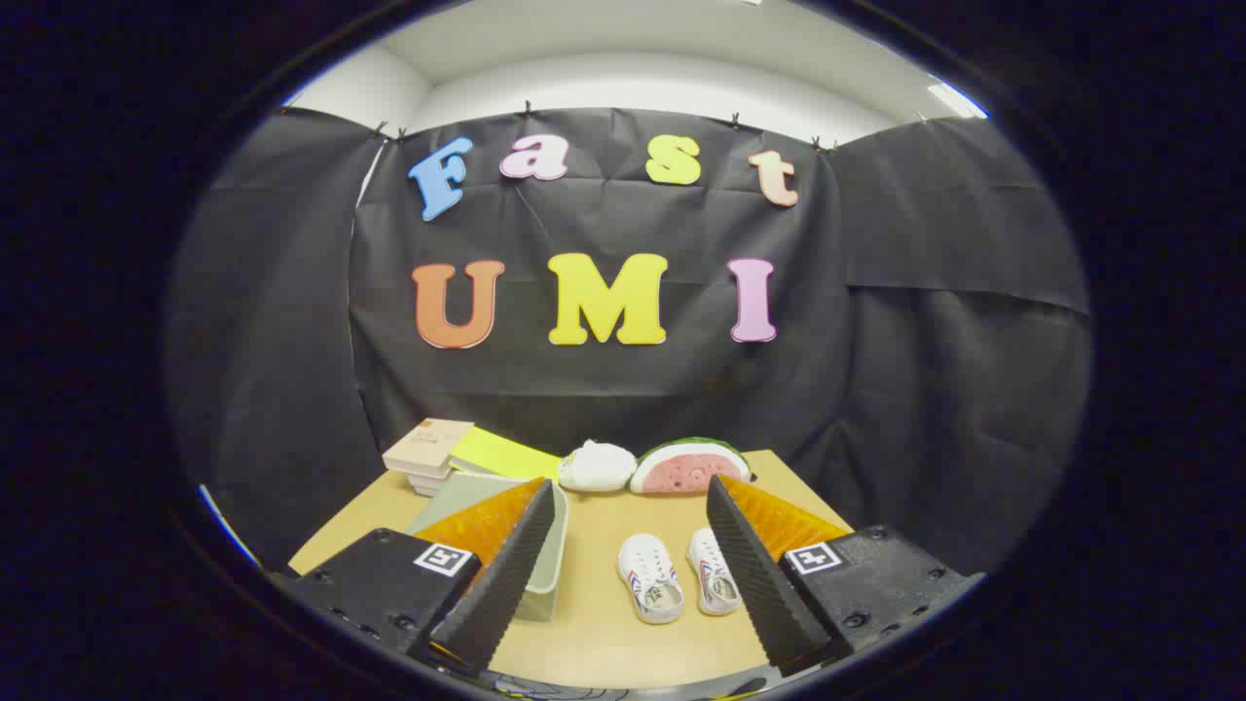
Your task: Open the storage box then place both shoes into the box .Put the left shoe in first, then the right shoe, with the right side of both shoes facing outward in a uniform manner.
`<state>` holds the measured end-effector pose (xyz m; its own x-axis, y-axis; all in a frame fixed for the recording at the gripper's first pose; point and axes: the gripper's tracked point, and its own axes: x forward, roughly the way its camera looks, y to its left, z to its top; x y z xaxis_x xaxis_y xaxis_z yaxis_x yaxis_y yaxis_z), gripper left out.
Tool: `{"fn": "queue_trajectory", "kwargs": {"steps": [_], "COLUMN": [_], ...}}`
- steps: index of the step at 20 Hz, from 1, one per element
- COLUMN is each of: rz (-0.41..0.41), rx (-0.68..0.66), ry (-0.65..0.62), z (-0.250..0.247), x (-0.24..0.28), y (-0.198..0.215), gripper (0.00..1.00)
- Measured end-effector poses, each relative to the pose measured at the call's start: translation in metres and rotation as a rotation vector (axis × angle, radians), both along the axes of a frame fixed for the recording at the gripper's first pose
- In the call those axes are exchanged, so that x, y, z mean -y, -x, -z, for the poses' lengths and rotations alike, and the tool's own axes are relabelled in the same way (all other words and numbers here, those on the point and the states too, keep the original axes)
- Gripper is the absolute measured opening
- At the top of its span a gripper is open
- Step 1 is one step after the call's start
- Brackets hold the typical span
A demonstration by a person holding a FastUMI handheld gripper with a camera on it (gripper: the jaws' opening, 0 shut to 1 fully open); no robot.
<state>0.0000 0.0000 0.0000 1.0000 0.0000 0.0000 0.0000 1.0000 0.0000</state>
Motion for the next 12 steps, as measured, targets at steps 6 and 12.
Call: {"fn": "queue_trajectory", "kwargs": {"steps": [6, 12], "rz": [-0.011, 0.024], "rx": [0.052, -0.007], "ry": [0.028, 0.047], "z": [-0.015, -0.005], "x": [-0.008, -0.004], "y": [0.001, -0.004], "gripper": [1.0, 1.0]}}
